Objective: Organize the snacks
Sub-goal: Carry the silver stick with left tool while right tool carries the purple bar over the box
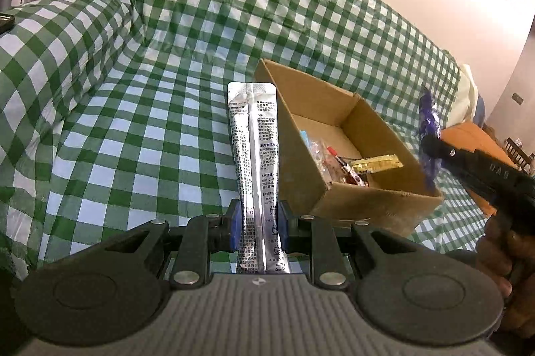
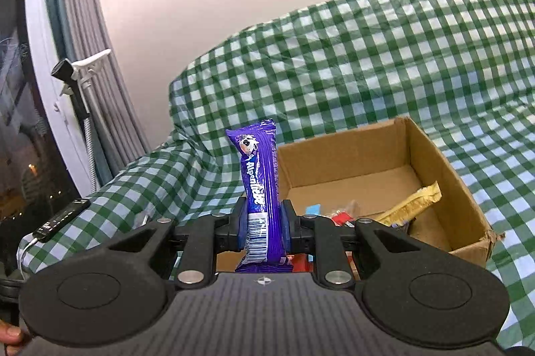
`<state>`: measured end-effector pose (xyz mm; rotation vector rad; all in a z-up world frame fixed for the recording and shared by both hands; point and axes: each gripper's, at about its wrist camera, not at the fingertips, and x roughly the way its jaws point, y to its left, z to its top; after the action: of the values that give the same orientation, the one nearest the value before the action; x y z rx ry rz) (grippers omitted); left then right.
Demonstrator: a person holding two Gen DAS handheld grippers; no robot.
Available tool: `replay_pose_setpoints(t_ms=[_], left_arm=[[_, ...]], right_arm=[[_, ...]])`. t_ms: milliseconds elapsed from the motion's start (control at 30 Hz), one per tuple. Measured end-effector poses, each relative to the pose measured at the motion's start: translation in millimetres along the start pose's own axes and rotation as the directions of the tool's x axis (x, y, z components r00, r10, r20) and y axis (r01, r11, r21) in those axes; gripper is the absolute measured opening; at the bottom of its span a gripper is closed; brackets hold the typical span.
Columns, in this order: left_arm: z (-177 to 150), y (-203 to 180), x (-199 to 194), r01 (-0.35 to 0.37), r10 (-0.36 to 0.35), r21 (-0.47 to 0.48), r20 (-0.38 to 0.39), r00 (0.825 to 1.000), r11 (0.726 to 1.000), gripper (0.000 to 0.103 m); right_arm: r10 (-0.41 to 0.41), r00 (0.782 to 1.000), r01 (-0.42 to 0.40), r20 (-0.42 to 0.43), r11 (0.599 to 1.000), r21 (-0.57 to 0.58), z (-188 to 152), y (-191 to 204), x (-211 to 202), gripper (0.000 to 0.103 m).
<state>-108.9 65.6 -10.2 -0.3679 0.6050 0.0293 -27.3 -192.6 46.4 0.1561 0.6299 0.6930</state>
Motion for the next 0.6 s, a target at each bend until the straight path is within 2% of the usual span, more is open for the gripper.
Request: replay_pose_setpoints(t_ms=[167, 300, 600], left_arm=[[-1, 0, -6, 0.002, -0.002, 0.044, -0.010, 1.000, 0.999, 0.024], [6, -3, -7, 0.005, -0.005, 0.038, -0.003, 1.000, 0.999, 0.024], [76, -59, 10, 0.053, -0.063, 0.101, 0.101, 0.993, 0.994, 0.024]], right_arm=[[-0.007, 0.999, 0.006, 0.045, 1.000, 0.011, 0, -3, -3, 0.022], [-0.042, 0.994, 0.041, 0.103, 0.999, 0.018, 3, -13, -8, 0.022], [-0.155, 0.973, 0.130, 0.173, 0.980, 0.152, 8, -50, -7, 0.022]])
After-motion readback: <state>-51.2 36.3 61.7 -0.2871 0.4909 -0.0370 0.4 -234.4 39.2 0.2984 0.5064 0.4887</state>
